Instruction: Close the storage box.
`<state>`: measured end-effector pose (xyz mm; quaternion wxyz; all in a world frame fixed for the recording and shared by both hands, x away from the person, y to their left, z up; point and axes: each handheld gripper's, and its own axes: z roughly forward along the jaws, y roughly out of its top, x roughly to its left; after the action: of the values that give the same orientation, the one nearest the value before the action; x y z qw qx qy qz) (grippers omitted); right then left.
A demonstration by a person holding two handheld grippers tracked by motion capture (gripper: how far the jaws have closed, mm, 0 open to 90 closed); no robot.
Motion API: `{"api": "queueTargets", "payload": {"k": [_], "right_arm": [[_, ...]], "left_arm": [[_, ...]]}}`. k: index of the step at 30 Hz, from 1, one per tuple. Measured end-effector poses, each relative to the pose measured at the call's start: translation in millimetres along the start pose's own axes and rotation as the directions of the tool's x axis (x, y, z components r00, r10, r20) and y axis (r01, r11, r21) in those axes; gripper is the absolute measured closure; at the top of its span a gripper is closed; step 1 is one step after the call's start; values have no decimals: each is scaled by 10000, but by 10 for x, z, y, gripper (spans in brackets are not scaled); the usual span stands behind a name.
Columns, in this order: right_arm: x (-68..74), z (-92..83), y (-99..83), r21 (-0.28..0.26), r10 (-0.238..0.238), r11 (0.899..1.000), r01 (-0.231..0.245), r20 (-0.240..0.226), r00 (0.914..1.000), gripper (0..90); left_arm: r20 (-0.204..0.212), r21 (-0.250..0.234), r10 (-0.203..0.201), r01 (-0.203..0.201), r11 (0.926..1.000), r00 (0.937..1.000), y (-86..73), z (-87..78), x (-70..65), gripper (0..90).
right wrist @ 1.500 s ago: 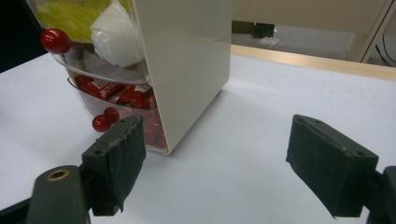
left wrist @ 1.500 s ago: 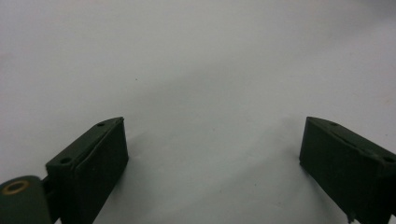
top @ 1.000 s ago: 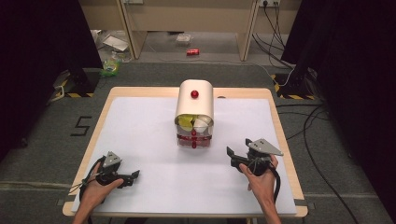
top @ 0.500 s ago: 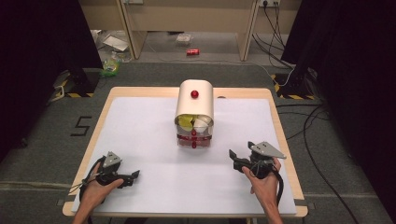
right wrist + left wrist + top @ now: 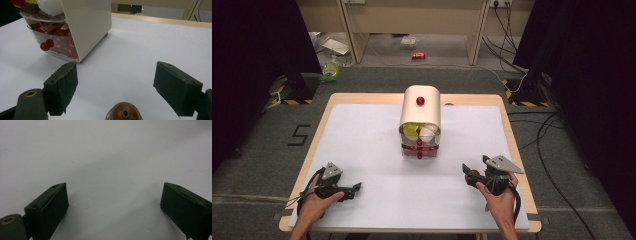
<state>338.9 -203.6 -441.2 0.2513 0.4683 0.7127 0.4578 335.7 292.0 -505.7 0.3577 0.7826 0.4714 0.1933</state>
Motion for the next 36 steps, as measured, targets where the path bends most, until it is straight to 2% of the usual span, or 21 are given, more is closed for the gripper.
{"api": "queueTargets", "payload": {"k": [18, 36], "right_arm": [[-81, -89, -140, 275, 66, 9996, -68, 63, 10000, 200], [-79, -139, -244, 622, 42, 9981, -39, -44, 10000, 197]], "left_arm": [[-13, 6, 11, -11, 10000, 10000, 0, -1, -1, 70], [-14, 0, 14, -14, 10000, 10000, 0, 0, -2, 70]]}}
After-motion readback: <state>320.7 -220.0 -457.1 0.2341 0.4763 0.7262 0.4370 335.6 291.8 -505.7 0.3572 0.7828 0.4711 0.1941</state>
